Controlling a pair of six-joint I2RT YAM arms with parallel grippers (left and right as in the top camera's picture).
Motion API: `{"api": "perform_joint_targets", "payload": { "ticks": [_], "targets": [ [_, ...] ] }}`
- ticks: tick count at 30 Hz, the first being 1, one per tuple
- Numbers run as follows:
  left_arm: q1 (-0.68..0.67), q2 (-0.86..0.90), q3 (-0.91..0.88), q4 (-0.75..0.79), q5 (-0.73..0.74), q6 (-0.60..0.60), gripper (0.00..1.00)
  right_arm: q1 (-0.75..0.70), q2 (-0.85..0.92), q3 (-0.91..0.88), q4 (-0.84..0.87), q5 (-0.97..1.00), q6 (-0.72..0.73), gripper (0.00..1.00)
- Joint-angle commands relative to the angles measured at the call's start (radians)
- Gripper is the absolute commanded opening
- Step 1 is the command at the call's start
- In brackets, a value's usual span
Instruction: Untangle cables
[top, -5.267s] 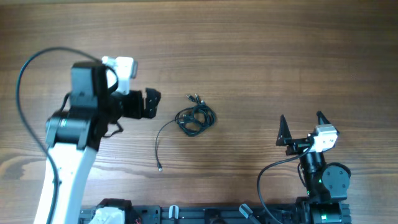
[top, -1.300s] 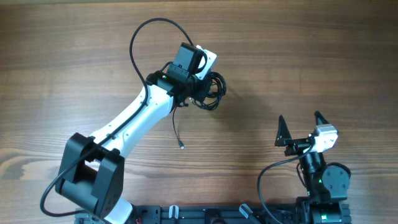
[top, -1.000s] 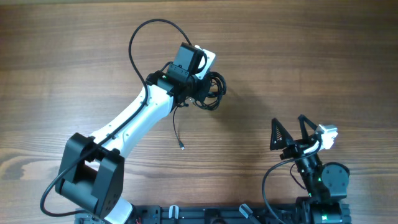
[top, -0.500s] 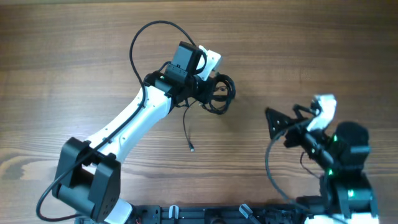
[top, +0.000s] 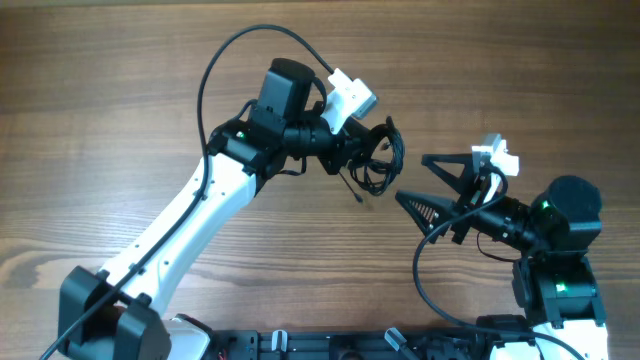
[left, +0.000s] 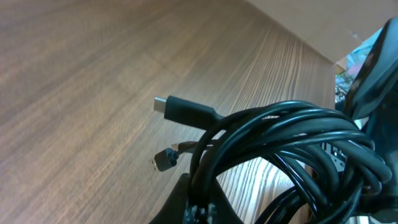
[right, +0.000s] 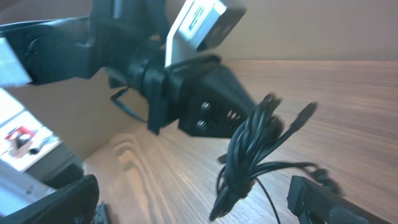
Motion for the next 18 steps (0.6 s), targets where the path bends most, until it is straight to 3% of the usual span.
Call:
{"api": "perform_joint_targets", "payload": {
  "ticks": [1,5,10,14,15,18],
  "targets": [
    [0.019,-0.050,0.002,0.056,0.021,-0.140,0.04,0.004,-0.001,0.022,0.004,-0.094,-0.017,0.99],
    [0.045,-0.053,0.002,0.127,0.023,-0.343,0.04,0.004,-0.001,0.022,-0.001,-0.117,-0.017,0.98],
    [0.044,-0.054,0.002,0.159,0.091,-0.404,0.04,0.004,-0.001,0.022,0.002,-0.118,-0.017,0.75],
    [0.027,-0.054,0.001,0.166,0.088,-0.424,0.04,0.004,-0.001,0.022,0.036,-0.167,-0.017,0.76],
    [0.010,-0.054,0.001,0.166,0.087,-0.424,0.04,0.004,-0.001,0.022,0.050,-0.169,-0.016,0.84],
    [-0.023,-0.054,0.001,0.166,0.080,-0.423,0.04,0.004,0.001,0.022,0.050,-0.169,-0.017,0.87]
  ]
}}
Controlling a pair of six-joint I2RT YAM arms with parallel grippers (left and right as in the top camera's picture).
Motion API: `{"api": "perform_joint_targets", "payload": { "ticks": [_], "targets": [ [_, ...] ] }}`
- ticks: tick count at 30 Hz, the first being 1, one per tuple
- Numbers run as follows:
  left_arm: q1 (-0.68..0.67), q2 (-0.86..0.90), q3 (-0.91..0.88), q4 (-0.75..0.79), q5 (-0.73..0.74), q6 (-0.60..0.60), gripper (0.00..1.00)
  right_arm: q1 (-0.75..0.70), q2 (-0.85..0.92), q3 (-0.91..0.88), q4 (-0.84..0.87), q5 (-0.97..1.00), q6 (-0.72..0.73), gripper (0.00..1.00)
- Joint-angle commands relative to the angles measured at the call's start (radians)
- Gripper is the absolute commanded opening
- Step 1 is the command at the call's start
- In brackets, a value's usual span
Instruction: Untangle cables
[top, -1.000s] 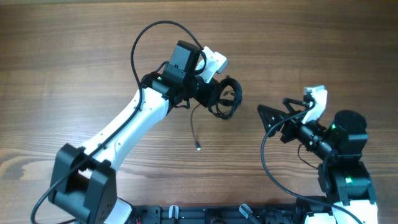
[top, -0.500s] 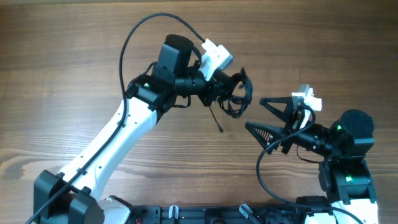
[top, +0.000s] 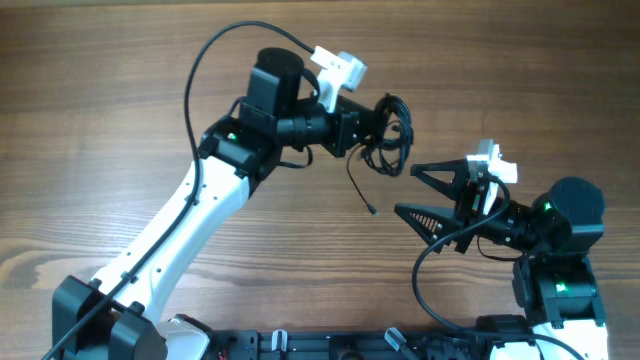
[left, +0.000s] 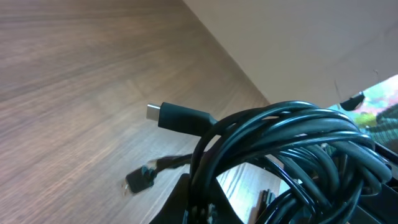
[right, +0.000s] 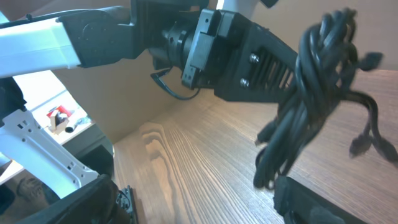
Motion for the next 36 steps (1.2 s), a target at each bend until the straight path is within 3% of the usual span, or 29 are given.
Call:
{"api": "perform_joint_targets", "payload": {
  "ticks": [1,16,21,26,27,30,36],
  "targets": [
    [-0.047,-0.026,0.001,0.007,0.018,-0.015,0.04,0.004,0.001,0.022,0.005,-0.031,-0.013,0.87],
    [-0.104,-0.026,0.001,0.007,0.014,-0.016,0.04,0.004,0.001,0.022,0.006,-0.024,-0.013,0.90],
    [-0.136,-0.026,0.001,0.015,-0.085,-0.041,0.04,0.004,0.001,0.022,0.005,-0.029,-0.013,0.90],
    [-0.136,-0.026,0.002,0.060,-0.087,-0.072,0.04,0.004,0.001,0.022,0.005,-0.026,-0.013,0.90],
    [-0.135,-0.026,0.001,0.063,-0.087,-0.072,0.04,0.004,0.001,0.022,0.003,-0.007,-0.011,0.84],
    [-0.112,-0.033,0.001,0.055,-0.087,-0.077,0.04,0.004,0.000,0.022,-0.042,0.093,0.021,0.83],
    [-0.047,-0.065,0.001,-0.010,-0.109,-0.130,0.04,0.000,0.000,0.023,-0.095,0.205,0.043,0.91]
  ]
}}
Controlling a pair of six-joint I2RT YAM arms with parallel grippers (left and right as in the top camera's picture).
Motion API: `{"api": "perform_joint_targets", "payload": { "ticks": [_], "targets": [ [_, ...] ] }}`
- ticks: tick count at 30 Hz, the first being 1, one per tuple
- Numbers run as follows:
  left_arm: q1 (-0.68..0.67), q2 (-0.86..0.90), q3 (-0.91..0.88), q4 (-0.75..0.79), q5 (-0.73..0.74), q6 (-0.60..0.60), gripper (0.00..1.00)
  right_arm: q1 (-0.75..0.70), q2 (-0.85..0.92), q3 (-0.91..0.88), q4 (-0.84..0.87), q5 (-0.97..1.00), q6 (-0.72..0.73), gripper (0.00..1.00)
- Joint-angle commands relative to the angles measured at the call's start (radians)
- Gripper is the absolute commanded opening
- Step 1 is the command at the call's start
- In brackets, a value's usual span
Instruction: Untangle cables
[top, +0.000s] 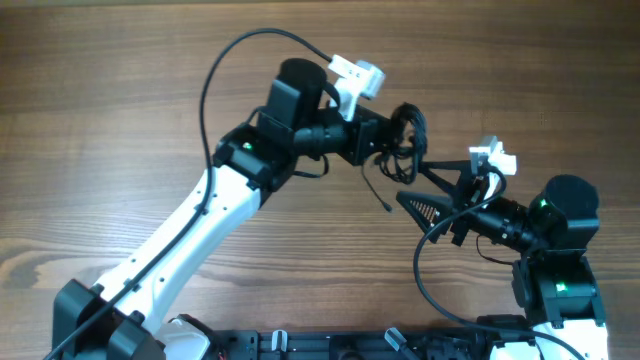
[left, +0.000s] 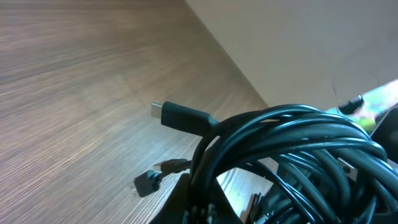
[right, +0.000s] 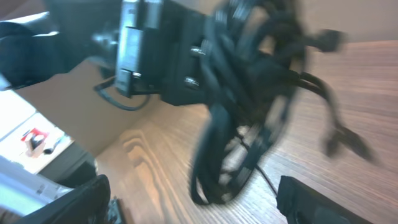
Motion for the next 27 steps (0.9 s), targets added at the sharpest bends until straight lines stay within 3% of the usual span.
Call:
{"api": "perform_joint_targets", "payload": {
  "ticks": [1,5,11,27],
  "targets": [
    [0.035,-0.052,0.001,-0.028,-0.032,-0.048,0.04,0.000,0.000,0.022,0.000,0.055,0.008,0.92],
    [0.027,-0.052,0.001,-0.035,-0.045,-0.049,0.04,0.000,0.000,0.022,0.056,-0.097,-0.044,0.93],
    [0.005,-0.052,0.001,-0.062,-0.072,-0.058,0.04,0.000,0.000,0.022,0.158,-0.208,-0.010,0.93],
    [-0.056,-0.052,0.001,-0.074,-0.082,-0.059,0.04,0.000,0.000,0.022,0.156,-0.177,0.008,0.93]
  ]
}}
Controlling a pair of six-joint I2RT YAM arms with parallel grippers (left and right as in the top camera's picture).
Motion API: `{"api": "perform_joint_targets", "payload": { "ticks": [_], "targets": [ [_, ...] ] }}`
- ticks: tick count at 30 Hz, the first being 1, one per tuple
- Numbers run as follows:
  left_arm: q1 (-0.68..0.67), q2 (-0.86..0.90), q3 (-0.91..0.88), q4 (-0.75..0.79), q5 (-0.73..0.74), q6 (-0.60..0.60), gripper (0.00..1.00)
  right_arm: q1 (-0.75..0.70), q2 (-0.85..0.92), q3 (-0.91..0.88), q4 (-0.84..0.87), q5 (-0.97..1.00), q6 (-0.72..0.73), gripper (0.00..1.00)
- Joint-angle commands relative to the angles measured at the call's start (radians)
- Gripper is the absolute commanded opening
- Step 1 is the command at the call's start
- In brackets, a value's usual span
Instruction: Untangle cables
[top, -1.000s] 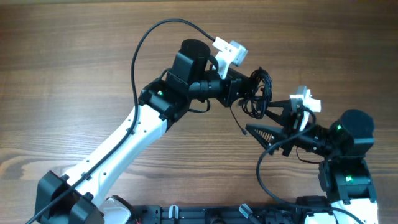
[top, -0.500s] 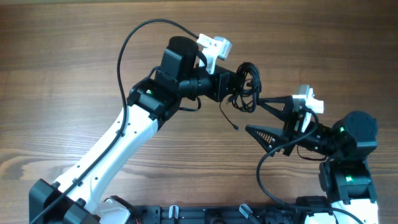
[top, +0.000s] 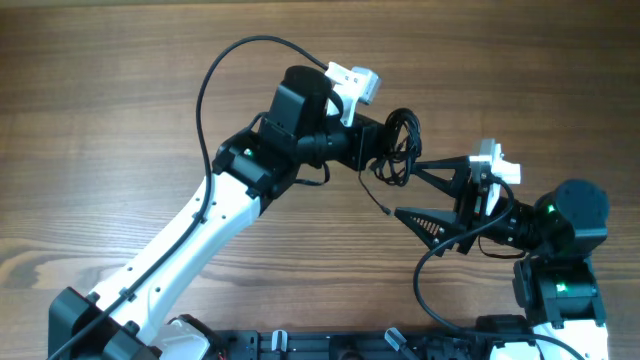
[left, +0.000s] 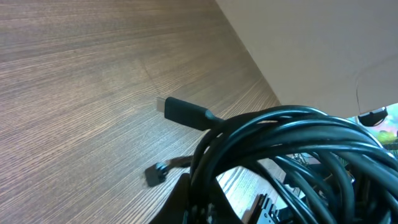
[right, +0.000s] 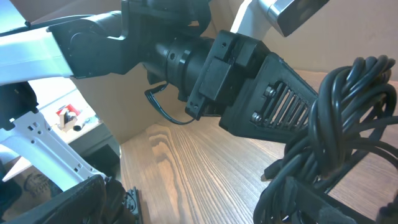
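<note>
A bundle of tangled black cables (top: 397, 143) hangs off the table with my left gripper (top: 383, 146) shut on it. The left wrist view shows its loops (left: 286, 140), a USB plug (left: 185, 113) and a small plug (left: 155, 174) sticking out. One loose end (top: 381, 200) dangles toward the wood. My right gripper (top: 408, 189) stands open just right of the bundle, its upper finger beside the loops. From the right wrist camera, the bundle (right: 339, 118) lies against my right finger (right: 308, 204).
The wooden table (top: 120, 110) stretches to the left and back. The left arm's own cable (top: 215, 70) arcs over it. The left gripper's body (right: 261, 81) fills the middle of the right wrist view.
The bundle has shifted slightly left and down. My right gripper has turned a little, its lower finger now sits lower, and the bundle is now at its upper finger.
My left gripper held the bundle above the table while the right stood open to the right. Then the bundle was farther back with a loose end hanging. Then it was closer to the right gripper's fingers, and now it touches one of them.
</note>
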Motion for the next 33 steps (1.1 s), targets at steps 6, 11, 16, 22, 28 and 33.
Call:
{"api": "perform_joint_targets", "payload": {
  "ticks": [6,11,16,22,28,33],
  "targets": [
    [-0.032,-0.026,0.001,0.031,0.074,-0.010,0.04,0.000,0.004,0.020,-0.058,0.083,0.004,0.93],
    [-0.067,-0.026,0.001,0.073,0.101,-0.010,0.04,0.000,0.026,0.020,-0.061,0.087,0.002,0.93],
    [-0.068,-0.026,0.001,0.076,0.134,-0.010,0.04,0.000,0.066,0.020,-0.085,0.091,-0.026,0.93],
    [-0.068,-0.026,0.001,0.129,0.134,-0.015,0.04,0.000,0.080,0.020,-0.084,0.043,-0.075,0.62],
    [0.003,-0.026,0.001,0.177,0.134,-0.091,0.04,0.000,0.080,0.020,-0.083,-0.015,-0.112,0.33],
    [0.067,-0.026,0.001,0.177,0.187,-0.126,0.04,0.000,0.080,0.020,-0.050,-0.081,-0.133,0.04]
  ]
}}
